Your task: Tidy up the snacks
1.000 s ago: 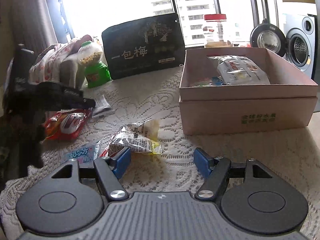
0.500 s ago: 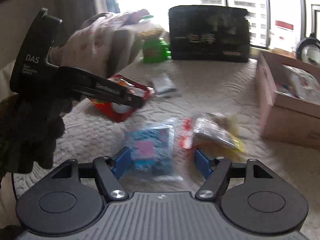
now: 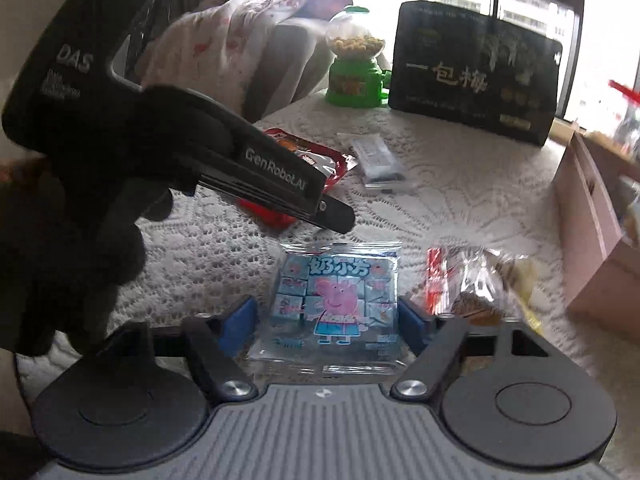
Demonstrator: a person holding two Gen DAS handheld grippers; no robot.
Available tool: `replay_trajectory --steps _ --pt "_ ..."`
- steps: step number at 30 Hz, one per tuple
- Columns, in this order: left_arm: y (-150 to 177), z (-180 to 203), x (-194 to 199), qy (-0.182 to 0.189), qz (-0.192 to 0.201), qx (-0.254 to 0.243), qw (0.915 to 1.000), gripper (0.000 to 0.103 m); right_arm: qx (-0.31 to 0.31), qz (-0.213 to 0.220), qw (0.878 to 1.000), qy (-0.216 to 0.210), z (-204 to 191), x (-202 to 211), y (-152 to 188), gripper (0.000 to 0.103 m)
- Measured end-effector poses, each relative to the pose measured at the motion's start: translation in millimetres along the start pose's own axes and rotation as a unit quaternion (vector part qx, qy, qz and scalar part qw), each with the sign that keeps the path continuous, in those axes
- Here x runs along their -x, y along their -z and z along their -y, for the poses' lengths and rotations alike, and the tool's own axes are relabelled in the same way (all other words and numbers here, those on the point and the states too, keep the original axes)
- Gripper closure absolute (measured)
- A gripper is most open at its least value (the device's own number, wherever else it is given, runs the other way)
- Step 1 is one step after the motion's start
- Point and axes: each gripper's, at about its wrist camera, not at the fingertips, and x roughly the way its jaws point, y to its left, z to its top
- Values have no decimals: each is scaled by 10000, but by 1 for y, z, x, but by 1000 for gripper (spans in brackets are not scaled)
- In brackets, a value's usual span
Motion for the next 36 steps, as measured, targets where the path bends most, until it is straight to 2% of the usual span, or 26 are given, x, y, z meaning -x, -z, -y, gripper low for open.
replay_trajectory --steps 5,9,16,19,22,25,29,33,36 --pt "0 6 9 94 143 -59 9998 88 -239 -48 9993 -271 18 21 11 44" --pt "-2 20 12 314 191 -301 9989 87 -215 41 9995 -210 34 50 31 44" --pt "-20 64 -11 701 350 -786 9938 84 -643 320 9966 410 76 86 44 44" --pt "-24 83 -34 893 154 -896 9918 83 -830 354 9942 582 91 91 50 44" --pt "-16 103 -51 663 -124 -1392 9880 80 -874 369 9901 1037 102 92 58 44" --pt "-4 119 -54 364 -172 -1921 9805 80 -982 271 9824 1565 116 85 60 44" --pt "2 128 -50 151 -150 -2220 9748 79 -1365 201 9809 1374 137 72 61 44" --pt "8 129 -42 93 -187 -2460 9691 78 -1334 220 9809 1397 137 61 59 44" --pt "17 132 -26 135 -41 -2948 9554 78 -1274 320 9803 1474 138 56 60 43"
